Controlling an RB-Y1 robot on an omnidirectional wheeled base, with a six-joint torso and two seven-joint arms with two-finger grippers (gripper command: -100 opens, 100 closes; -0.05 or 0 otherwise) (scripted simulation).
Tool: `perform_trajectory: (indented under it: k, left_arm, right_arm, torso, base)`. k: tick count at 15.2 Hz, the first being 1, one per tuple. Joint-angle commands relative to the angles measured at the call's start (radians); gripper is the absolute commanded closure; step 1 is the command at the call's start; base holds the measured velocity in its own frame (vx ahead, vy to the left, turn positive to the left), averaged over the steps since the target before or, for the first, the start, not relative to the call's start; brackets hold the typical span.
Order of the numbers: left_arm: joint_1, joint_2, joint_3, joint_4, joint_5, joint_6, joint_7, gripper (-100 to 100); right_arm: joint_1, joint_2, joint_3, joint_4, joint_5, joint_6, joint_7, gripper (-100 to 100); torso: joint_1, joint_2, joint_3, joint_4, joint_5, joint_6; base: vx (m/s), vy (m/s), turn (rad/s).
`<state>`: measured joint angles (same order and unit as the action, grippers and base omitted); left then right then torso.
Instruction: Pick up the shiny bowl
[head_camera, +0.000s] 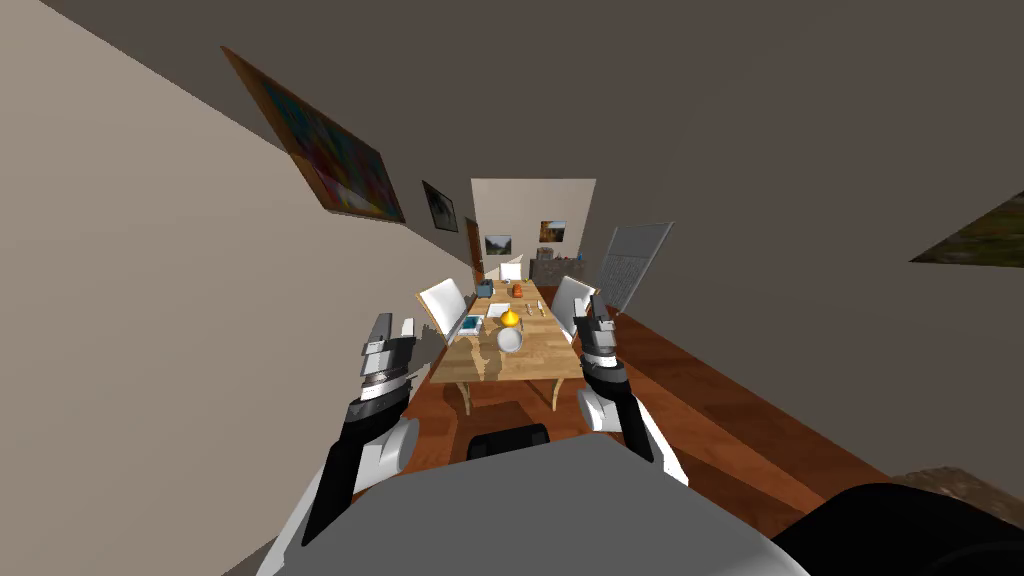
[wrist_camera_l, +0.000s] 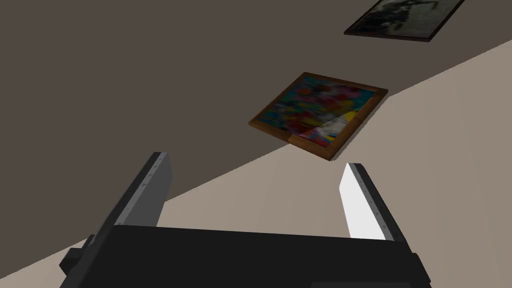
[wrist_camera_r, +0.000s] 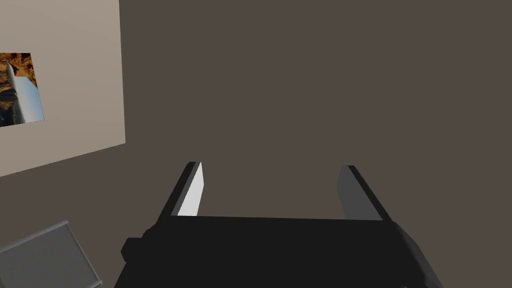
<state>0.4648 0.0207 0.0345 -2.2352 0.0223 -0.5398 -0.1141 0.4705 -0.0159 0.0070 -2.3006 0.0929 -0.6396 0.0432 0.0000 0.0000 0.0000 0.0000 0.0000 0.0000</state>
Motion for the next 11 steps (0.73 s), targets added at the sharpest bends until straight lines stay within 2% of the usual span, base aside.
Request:
perform_trajectory:
  k: [1,3,4,5,6,7,8,9,10,11]
  left_arm:
    - [0.0,0.0,0.0,0.0,0.0,0.0,0.0,0]
    - [0.0,0.0,0.0,0.0,0.0,0.0,0.0,0]
    - [0.0,0.0,0.0,0.0,0.0,0.0,0.0,0]
    - [0.0,0.0,0.0,0.0,0.0,0.0,0.0,0]
    - [0.0,0.0,0.0,0.0,0.0,0.0,0.0,0]
    - [0.0,0.0,0.0,0.0,0.0,0.0,0.0,0]
    - [0.0,0.0,0.0,0.0,0.0,0.0,0.0,0]
    - [0.0,0.0,0.0,0.0,0.0,0.0,0.0,0]
    - [0.0,0.0,0.0,0.0,0.0,0.0,0.0,0]
    - [0.0,0.0,0.0,0.0,0.0,0.0,0.0,0]
  right_arm:
    - [-0.001,-0.031,-0.001,0.01,0.002,0.004,0.001,-100]
    - [-0.004,-0.082,-0.002,0.032,0.008,0.013,0.004,-100]
    - [-0.004,-0.087,-0.002,0.032,0.008,0.013,0.004,-100]
    - [-0.006,-0.121,-0.003,0.048,0.011,0.019,0.006,-100]
    - [-0.006,-0.121,-0.003,0.048,0.011,0.019,0.006,-100]
    - [-0.008,-0.157,-0.003,0.066,0.016,0.027,0.008,-100]
    - [-0.008,-0.158,-0.003,0.066,0.016,0.027,0.008,-100]
    - [-0.01,-0.193,-0.002,0.087,0.02,0.035,0.01,-100]
    - [-0.01,-0.198,-0.002,0.087,0.02,0.035,0.01,-100]
    - [-0.012,-0.232,-0.001,0.111,0.026,0.044,0.013,-100]
  torso:
    - [0.0,0.0,0.0,0.0,0.0,0.0]
    - [0.001,0.0,0.0,0.0,0.0,0.0]
    - [0.001,0.0,0.0,0.0,0.0,0.0]
    - [0.002,0.0,0.0,0.0,0.0,0.0]
    - [0.002,0.001,0.0,0.0,0.0,0.0]
    - [0.002,0.001,0.0,0.0,0.0,0.0]
    - [0.002,0.001,0.0,0.0,0.0,0.0]
    - [0.002,0.001,0.001,0.0,0.001,0.0]
    - [0.003,0.001,0.0,0.0,0.001,0.0]
    - [0.003,0.001,0.0,0.0,0.001,0.0]
  base:
    - [-0.001,0.008,0.045]
    - [-0.006,0.024,0.112]
    - [-0.01,0.031,0.109]
    - [-0.01,0.033,0.105]
    - [-0.012,0.031,0.079]
    - [-0.016,0.037,0.116]
    - [-0.014,0.036,0.104]
    - [-0.014,0.046,0.136]
    - [-0.012,0.045,0.111]
    - [-0.017,0.048,0.173]
